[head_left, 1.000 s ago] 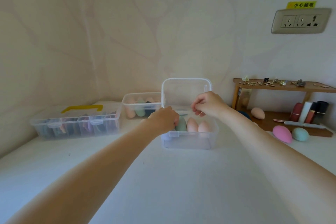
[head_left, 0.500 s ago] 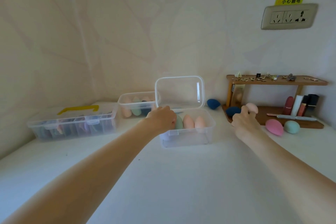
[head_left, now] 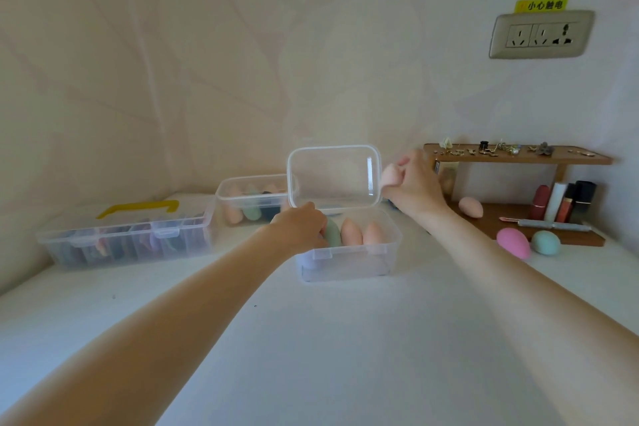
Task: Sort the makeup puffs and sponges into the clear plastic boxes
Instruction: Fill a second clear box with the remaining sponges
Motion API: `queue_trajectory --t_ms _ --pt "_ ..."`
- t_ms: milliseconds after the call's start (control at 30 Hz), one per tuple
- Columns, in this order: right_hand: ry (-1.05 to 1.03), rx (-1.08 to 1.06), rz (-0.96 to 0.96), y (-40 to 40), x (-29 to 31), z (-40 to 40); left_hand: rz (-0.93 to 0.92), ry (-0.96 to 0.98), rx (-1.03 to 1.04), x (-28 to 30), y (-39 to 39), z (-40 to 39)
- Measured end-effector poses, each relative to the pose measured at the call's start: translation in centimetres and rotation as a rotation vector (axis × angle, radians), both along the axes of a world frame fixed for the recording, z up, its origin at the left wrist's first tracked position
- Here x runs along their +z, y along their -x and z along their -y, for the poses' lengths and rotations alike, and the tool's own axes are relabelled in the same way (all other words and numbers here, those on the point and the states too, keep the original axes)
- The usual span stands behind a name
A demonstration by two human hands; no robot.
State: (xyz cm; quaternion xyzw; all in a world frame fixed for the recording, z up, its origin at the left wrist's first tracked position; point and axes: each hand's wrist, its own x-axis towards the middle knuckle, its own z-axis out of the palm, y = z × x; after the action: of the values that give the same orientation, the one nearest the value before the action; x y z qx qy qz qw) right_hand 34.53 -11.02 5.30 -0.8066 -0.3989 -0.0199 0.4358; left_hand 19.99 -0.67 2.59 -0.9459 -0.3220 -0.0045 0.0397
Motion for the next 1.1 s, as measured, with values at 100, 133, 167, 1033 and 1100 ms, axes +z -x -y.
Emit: queue_trajectory --t_ms 100,133,167,1033,1100 --pt "0.088 0.411 -0.399 2.3 0.5 -0.8 0.037 0.035 -0.013 0.1 0.4 -0.1" --pt "0.237 0.491 -0.415 2.8 0.2 -1.0 0.045 0.046 -0.02 0.1 0.6 0.0" --pt "0.39 0.525 -0.358 3.3 -0.2 -1.2 0.052 0.056 -0.026 0.1 0.7 0.0" --pt "0.29 0.484 -0.141 1.9 1.6 -2.7 0.1 0.272 -0.277 1.3 0.4 -1.1" --pt "-0.007 0.328 -0.193 -0.2 2.1 -3.0 0.035 0.296 -0.272 2.0 -0.2 -1.2"
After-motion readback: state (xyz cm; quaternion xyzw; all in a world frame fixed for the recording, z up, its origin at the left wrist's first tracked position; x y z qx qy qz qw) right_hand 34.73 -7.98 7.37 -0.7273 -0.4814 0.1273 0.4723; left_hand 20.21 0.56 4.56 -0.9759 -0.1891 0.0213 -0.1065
